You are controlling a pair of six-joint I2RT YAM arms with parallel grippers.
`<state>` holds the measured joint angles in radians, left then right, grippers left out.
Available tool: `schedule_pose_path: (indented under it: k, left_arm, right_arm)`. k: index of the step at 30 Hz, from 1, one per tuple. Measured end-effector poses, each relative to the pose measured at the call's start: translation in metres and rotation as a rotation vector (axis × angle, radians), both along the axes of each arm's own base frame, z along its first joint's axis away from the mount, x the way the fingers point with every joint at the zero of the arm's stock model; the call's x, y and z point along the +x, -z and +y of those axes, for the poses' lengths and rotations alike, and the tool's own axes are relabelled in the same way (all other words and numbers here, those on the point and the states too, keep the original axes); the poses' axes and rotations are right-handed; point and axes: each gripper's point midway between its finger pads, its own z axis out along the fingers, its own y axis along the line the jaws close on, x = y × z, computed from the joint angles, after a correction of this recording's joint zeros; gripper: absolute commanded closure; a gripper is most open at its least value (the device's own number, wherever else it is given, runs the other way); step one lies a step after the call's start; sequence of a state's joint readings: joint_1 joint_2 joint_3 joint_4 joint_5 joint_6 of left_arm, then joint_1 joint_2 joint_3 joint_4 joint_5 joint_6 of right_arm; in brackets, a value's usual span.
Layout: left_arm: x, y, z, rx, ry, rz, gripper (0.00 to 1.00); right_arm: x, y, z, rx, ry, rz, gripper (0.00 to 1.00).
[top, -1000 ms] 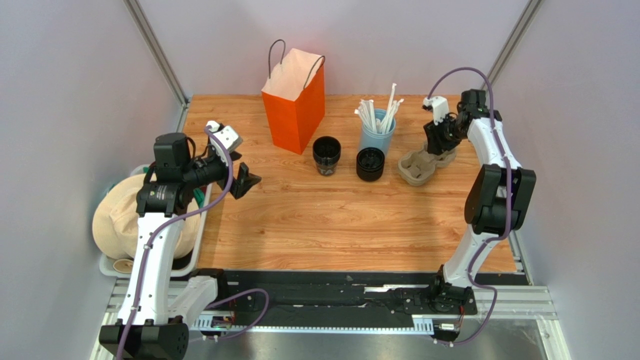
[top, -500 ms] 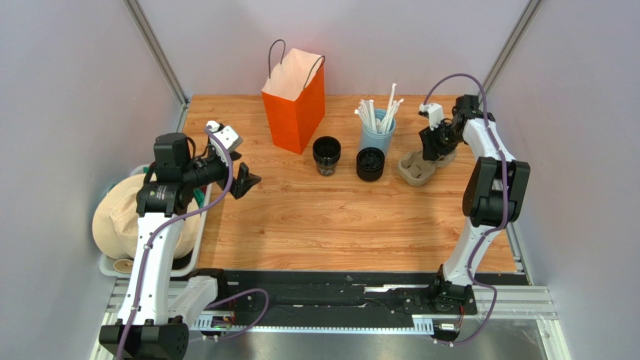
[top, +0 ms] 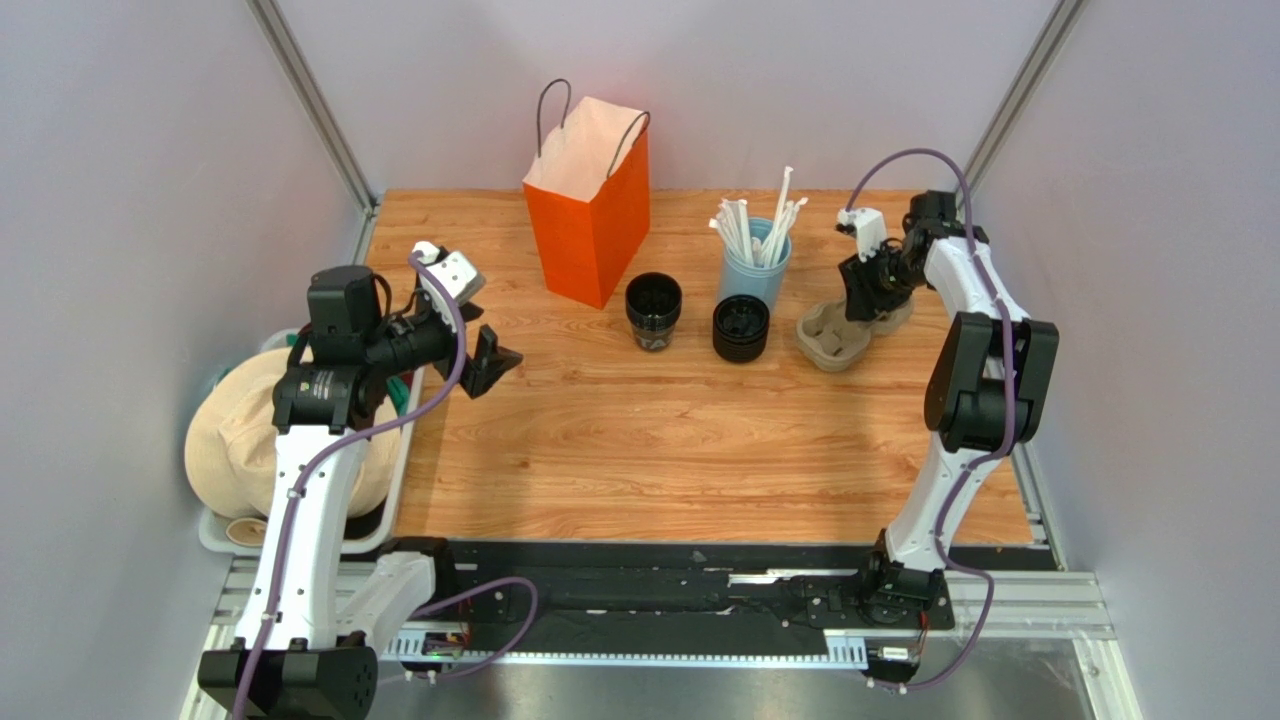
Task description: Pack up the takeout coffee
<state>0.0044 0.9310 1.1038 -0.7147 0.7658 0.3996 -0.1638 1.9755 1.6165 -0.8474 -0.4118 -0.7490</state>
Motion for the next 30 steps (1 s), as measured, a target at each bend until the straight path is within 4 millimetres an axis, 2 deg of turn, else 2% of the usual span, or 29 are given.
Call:
schedule_pose_path:
  k: [10,17,19,22,30]
  left_arm:
    - [0.0,0.0,0.0,0.0,0.0,0.0,0.03]
    - [0.0,0.0,0.0,0.0,0.0,0.0,0.03]
    - [0.0,0.0,0.0,0.0,0.0,0.0,0.03]
    - [0.0,0.0,0.0001,0.0,0.0,0.0,0.03]
    - [0.0,0.0,0.0,0.0,0.0,0.0,0.03]
  right_arm:
    - [-0.0001,-0.0003,0.0011,0.006,-0.003,0.0,0.73]
    - [0.0,-0.0006,0.0016,0.008,-0.007,-0.002,0.74]
    - [0.0001,-0.0008,0.0016,0.007,-0.007,-0.003,0.71]
    - [-0.0003,-0.0013,0.0016,0.007,-0.007,-0.001,0.54]
    - [-0.0021,-0.0016,0.0016,0.005,-0.013,0.005,0.55]
